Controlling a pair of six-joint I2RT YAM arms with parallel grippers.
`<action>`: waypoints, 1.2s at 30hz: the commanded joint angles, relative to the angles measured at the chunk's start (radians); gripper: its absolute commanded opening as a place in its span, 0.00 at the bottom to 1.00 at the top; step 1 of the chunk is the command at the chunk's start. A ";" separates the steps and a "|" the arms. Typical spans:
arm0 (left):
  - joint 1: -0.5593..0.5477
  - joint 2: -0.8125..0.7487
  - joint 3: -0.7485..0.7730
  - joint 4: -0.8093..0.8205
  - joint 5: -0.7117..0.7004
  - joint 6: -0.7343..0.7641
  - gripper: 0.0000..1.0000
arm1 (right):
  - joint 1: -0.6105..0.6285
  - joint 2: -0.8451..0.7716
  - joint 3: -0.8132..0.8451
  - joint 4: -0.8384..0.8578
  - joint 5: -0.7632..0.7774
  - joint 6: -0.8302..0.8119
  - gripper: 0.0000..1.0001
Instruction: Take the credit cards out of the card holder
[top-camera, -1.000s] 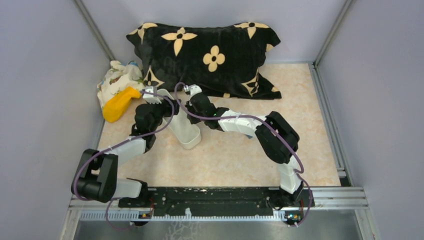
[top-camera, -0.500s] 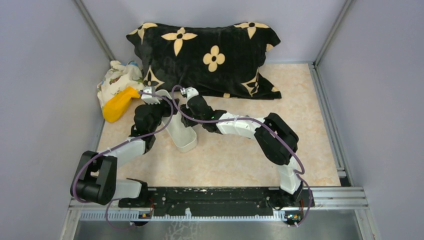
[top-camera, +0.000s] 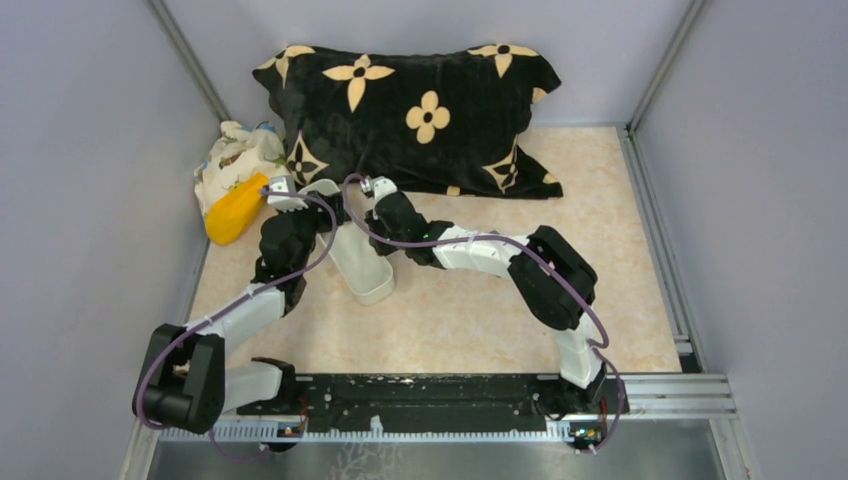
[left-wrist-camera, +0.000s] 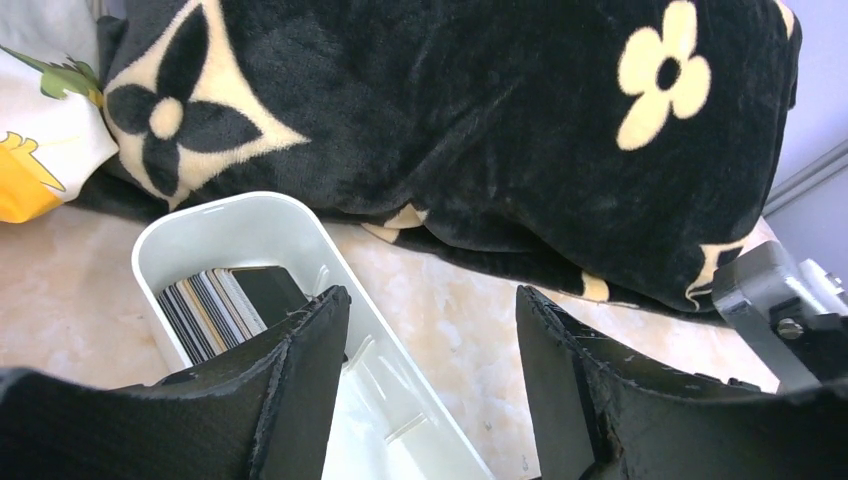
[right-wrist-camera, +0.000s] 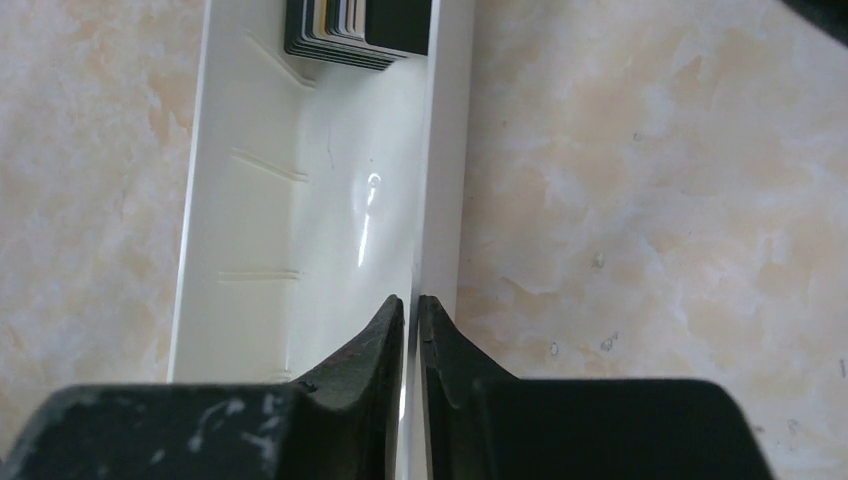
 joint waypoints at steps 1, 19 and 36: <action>-0.005 -0.025 -0.012 0.002 -0.032 -0.013 0.68 | 0.019 0.008 0.020 0.002 -0.012 -0.008 0.08; -0.070 0.057 0.156 -0.187 -0.051 -0.076 0.64 | -0.047 -0.223 -0.121 0.043 0.088 0.008 0.49; -0.311 0.305 0.303 -0.159 0.324 -0.042 0.87 | -0.502 -0.550 -0.550 -0.031 0.245 0.168 0.28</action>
